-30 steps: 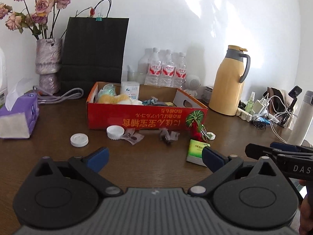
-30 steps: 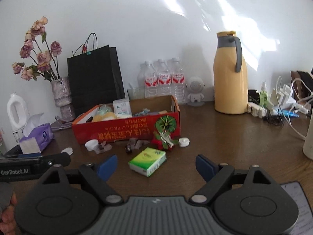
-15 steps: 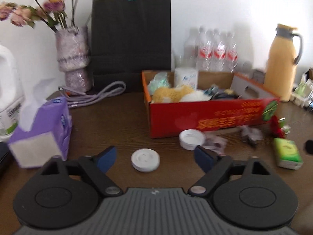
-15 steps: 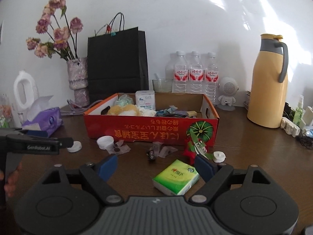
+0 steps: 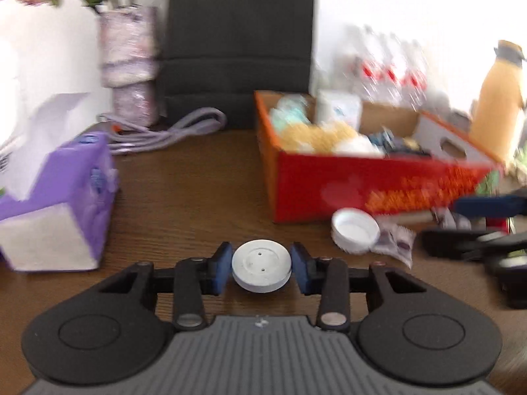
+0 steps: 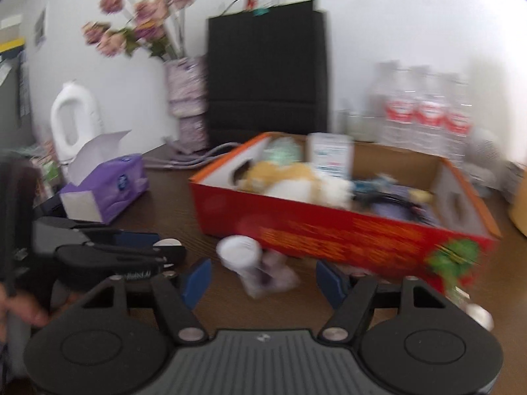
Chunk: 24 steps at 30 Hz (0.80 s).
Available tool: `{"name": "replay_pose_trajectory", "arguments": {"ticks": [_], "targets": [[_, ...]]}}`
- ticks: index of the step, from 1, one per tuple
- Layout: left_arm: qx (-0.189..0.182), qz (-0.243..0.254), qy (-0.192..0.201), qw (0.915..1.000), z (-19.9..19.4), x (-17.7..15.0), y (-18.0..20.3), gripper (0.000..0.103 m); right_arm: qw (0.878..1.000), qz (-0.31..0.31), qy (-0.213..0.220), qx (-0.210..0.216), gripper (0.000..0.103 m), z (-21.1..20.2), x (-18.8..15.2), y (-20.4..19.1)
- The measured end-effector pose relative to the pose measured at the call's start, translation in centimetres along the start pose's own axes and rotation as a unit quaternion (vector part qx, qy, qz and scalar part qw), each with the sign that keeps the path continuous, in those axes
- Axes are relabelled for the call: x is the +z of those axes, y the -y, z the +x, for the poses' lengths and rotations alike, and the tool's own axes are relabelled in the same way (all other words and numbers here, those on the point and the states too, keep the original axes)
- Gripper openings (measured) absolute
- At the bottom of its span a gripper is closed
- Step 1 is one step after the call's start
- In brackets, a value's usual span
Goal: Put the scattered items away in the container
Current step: 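Grasp a white bottle cap with the left tool while the right tool grasps another cap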
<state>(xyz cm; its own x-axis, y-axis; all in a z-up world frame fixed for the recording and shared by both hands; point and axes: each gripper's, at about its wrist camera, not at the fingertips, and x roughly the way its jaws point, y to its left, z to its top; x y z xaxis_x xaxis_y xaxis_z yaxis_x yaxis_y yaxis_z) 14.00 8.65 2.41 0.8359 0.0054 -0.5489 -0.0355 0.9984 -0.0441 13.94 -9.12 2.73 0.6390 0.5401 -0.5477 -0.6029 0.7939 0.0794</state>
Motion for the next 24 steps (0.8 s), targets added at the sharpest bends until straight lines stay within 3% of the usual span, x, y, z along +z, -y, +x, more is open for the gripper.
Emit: {"name": "replay_pose_trajectory", "arguments": {"ticks": [1, 3, 9, 14, 19, 24], "targets": [[0.003, -0.013, 0.008, 0.9999, -0.3, 0.1, -0.5, 0.04, 1.0, 0.0, -0.006, 0.007, 0.06, 1.2, 0.5, -0.3], [0.006, -0.033, 0.018, 0.9993, -0.8, 0.4, -1.4, 0.04, 1.0, -0.004, -0.024, -0.001, 0.054, 3.5, 1.1, -0.7], [-0.004, -0.046, 0.019, 0.9988, -0.7, 0.8, -2.3, 0.04, 0.998, -0.014, -0.06, -0.035, 0.048, 6.8, 1.1, -1.5], [0.004, -0.035, 0.029, 0.999, -1.1, 0.6, -2.0, 0.04, 0.999, -0.003, -0.05, -0.016, 0.039, 7.1, 0.9, -1.4], [0.025, -0.03, 0.046, 0.9982, -2.4, 0.5, -1.2, 0.04, 1.0, 0.004, 0.004, -0.013, 0.039, 2.4, 1.2, -1.4], [0.039, -0.022, 0.107, 0.9932, -7.1, -1.4, 1.9, 0.04, 0.995, 0.015, 0.079, -0.061, 0.039, -6.2, -1.7, -0.6]]}}
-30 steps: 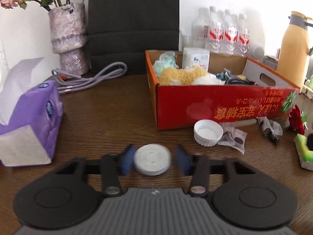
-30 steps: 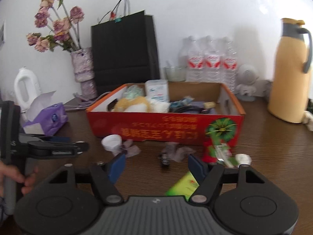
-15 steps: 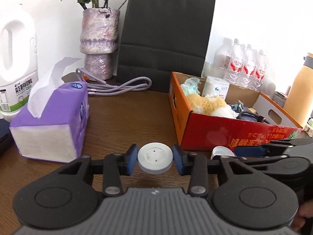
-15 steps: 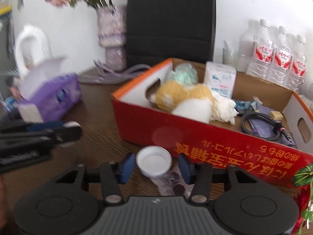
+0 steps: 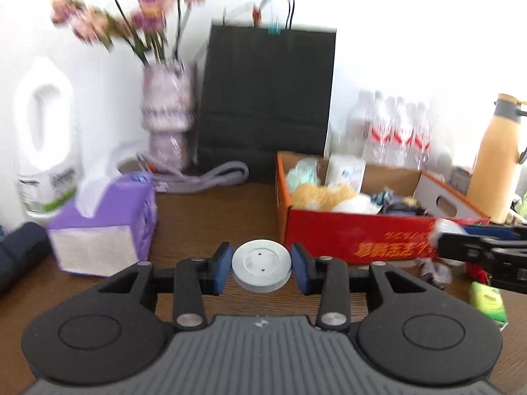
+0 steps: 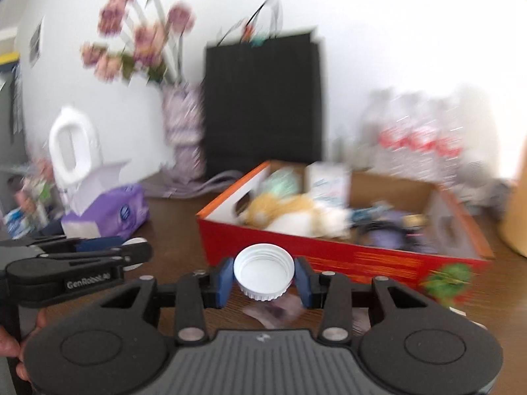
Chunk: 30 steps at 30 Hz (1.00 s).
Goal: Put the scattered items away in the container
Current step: 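Grasp a white bottle cap with the left tool while the right tool grasps another cap, then carry both white caps into the box and open both tools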
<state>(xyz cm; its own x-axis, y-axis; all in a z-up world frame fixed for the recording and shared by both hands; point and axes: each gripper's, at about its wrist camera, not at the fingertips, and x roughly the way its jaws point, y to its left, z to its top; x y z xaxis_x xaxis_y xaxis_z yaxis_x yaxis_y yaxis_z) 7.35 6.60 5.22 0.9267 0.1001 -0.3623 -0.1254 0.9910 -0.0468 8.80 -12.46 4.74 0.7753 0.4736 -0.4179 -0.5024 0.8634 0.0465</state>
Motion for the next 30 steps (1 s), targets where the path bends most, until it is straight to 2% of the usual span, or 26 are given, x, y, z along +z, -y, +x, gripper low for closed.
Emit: {"name": "replay_pose_trajectory", "arguments": {"ticks": [3, 6, 9, 13, 18, 20, 22, 25, 28, 30], "targets": [[0.002, 0.009, 0.042, 0.9991, -3.3, -1.4, 2.4, 0.04, 0.999, 0.013, 0.028, -0.033, 0.039, -4.0, -2.0, 1.2], [-0.025, 0.015, 0.066, 0.9974, -6.8, -2.4, 4.6, 0.04, 0.997, 0.024, 0.05, -0.053, 0.039, -7.0, -3.8, 1.9], [-0.046, 0.048, 0.091, 0.9936, -9.6, -3.3, 6.5, 0.04, 0.994, 0.015, 0.084, -0.072, 0.039, -9.6, -5.2, 1.8], [-0.063, 0.05, 0.083, 0.9933, -10.6, -3.5, 7.6, 0.04, 0.992, 0.026, 0.105, -0.07, 0.039, -11.6, -5.7, 2.1], [-0.057, 0.041, 0.079, 0.9944, -10.2, -3.1, 7.3, 0.04, 0.991, 0.025, 0.117, -0.067, 0.039, -12.3, -5.3, 2.4], [-0.066, 0.035, 0.074, 0.9945, -9.0, -1.4, 6.9, 0.04, 0.991, 0.027, 0.113, -0.063, 0.039, -11.7, -4.7, 2.7], [-0.081, 0.03, 0.061, 0.9944, -6.3, 1.7, 6.2, 0.04, 0.992, 0.034, 0.11, -0.055, 0.039, -10.7, -3.1, 3.3], [-0.08, 0.058, 0.032, 0.9947, -0.6, 7.1, 5.9, 0.04, 0.993, 0.042, 0.106, -0.035, 0.039, -8.1, 1.8, 4.8], [-0.093, 0.074, -0.056, 0.9913, 6.4, 11.0, 5.9, 0.04, 0.996, 0.052, 0.073, -0.002, 0.039, -3.9, 7.5, 6.4], [-0.106, 0.093, -0.122, 0.9824, 10.7, 11.9, 6.3, 0.04, 0.999, 0.044, 0.017, 0.02, 0.039, 0.4, 10.8, 7.1]]}}
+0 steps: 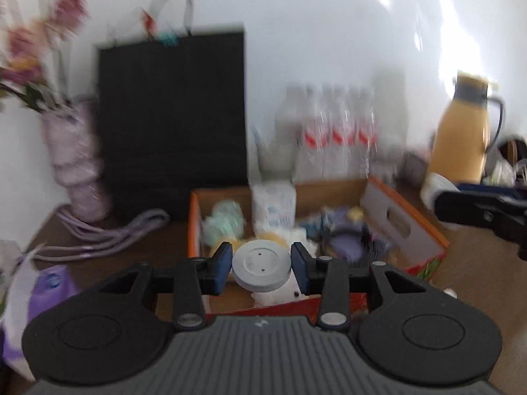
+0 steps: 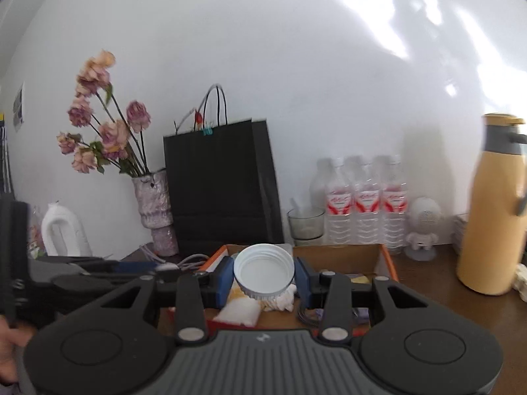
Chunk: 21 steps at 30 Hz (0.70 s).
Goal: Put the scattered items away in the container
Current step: 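Carry both white caps into the box and open both tools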
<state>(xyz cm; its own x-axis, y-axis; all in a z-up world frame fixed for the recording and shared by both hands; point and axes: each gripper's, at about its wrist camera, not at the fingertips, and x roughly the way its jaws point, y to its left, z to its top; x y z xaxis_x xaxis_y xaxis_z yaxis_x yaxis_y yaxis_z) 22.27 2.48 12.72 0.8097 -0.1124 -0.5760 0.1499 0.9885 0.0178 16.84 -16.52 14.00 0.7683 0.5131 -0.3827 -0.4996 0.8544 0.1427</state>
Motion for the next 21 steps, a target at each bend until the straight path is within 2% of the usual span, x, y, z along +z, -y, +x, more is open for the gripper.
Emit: {"name": "replay_pose_trajectory", "arguments": {"ticks": [2, 4, 6, 9, 14, 18, 21], "targets": [[0.007, 0.013, -0.055, 0.9984, 3.3, 0.9, -0.6, 0.04, 0.997, 0.003, -0.072, 0.001, 0.039, 5.0, 1.7, 0.8], [0.019, 0.03, -0.084, 0.9958, 5.5, 1.2, -1.1, 0.04, 0.99, 0.009, -0.14, 0.001, 0.039, 9.9, 2.4, 1.8], [0.014, 0.052, -0.108, 0.9927, 7.0, 1.1, -1.2, 0.04, 0.981, 0.018, -0.193, -0.001, 0.039, 13.9, 2.1, 2.6], [0.012, 0.073, -0.139, 0.9875, 9.1, 0.7, -1.3, 0.04, 0.968, 0.023, -0.251, -0.003, 0.039, 18.4, 0.7, 3.0], [0.01, 0.076, -0.164, 0.9835, 11.1, 0.5, -2.0, 0.041, 0.95, 0.026, -0.311, -0.009, 0.039, 22.8, -1.3, 3.0], [0.001, 0.079, -0.164, 0.9834, 11.1, 0.4, -2.2, 0.042, 0.942, 0.035, -0.334, 0.001, 0.039, 23.7, -2.2, 3.1], [0.001, 0.073, -0.165, 0.9835, 11.0, 0.9, -2.3, 0.042, 0.94, 0.04, -0.338, 0.003, 0.044, 23.6, -2.2, 3.2]]}}
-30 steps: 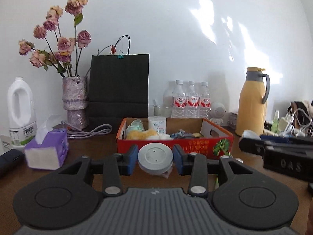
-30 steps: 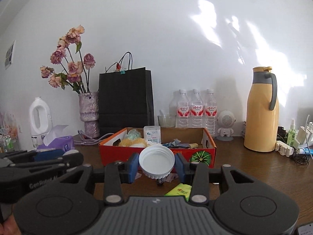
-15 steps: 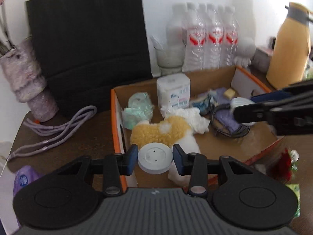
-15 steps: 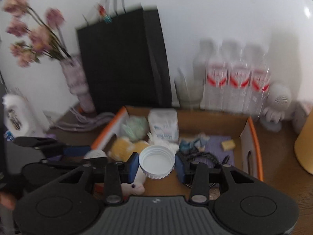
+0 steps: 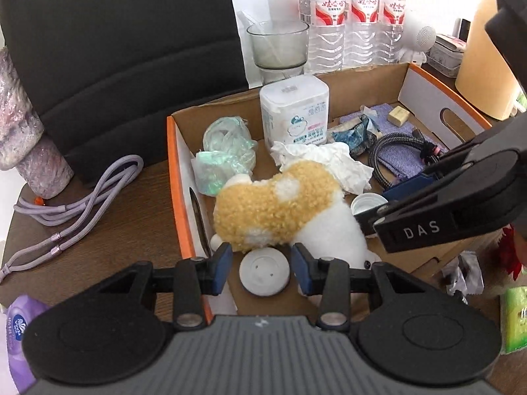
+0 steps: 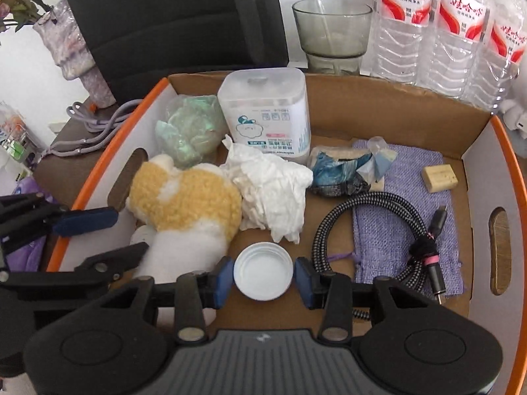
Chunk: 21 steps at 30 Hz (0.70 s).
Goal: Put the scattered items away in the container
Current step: 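Carry both white caps into the box and open both tools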
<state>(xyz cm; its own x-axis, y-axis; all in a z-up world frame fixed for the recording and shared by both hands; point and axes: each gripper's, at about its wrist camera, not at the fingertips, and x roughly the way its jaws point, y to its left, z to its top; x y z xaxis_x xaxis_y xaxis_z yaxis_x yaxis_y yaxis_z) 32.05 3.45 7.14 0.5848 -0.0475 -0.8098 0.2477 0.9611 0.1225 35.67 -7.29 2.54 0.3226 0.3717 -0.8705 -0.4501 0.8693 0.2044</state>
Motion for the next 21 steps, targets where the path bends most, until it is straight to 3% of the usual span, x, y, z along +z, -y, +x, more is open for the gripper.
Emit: {"name": "replay_pose_trajectory", "arguments": {"ticks": [5, 7, 9, 10, 16, 19, 21], "targets": [[-0.01, -0.031, 0.002, 0.9995, -1.7, 1.2, -0.7, 0.042, 1.0, 0.019, 0.004, -0.003, 0.053, -2.3, 0.5, 0.6], [-0.007, -0.05, 0.003, 0.9987, -2.9, 1.6, -1.0, 0.055, 1.0, 0.024, 0.007, -0.015, 0.061, -3.9, 0.7, 0.9], [0.009, -0.063, 0.007, 0.998, -4.0, 1.8, -0.9, 0.078, 0.999, 0.018, 0.009, -0.036, 0.074, -5.4, 0.7, 1.2], [0.015, -0.067, 0.009, 0.9976, -4.6, 1.7, -0.8, 0.079, 0.999, 0.012, 0.008, -0.048, 0.082, -5.9, 0.6, 1.4], [0.013, -0.116, 0.01, 0.9932, -6.5, 1.0, 0.1, 0.086, 0.995, 0.042, 0.008, -0.085, 0.083, -8.9, -1.2, 3.9], [0.019, -0.137, 0.038, 0.9896, -7.7, 0.5, 1.3, 0.089, 0.994, 0.051, 0.023, -0.092, 0.083, -10.4, -2.6, 4.4], [0.032, -0.146, 0.087, 0.9849, -9.0, 0.0, 2.2, 0.089, 0.992, 0.057, 0.058, -0.092, 0.083, -11.5, -3.6, 4.2]]}}
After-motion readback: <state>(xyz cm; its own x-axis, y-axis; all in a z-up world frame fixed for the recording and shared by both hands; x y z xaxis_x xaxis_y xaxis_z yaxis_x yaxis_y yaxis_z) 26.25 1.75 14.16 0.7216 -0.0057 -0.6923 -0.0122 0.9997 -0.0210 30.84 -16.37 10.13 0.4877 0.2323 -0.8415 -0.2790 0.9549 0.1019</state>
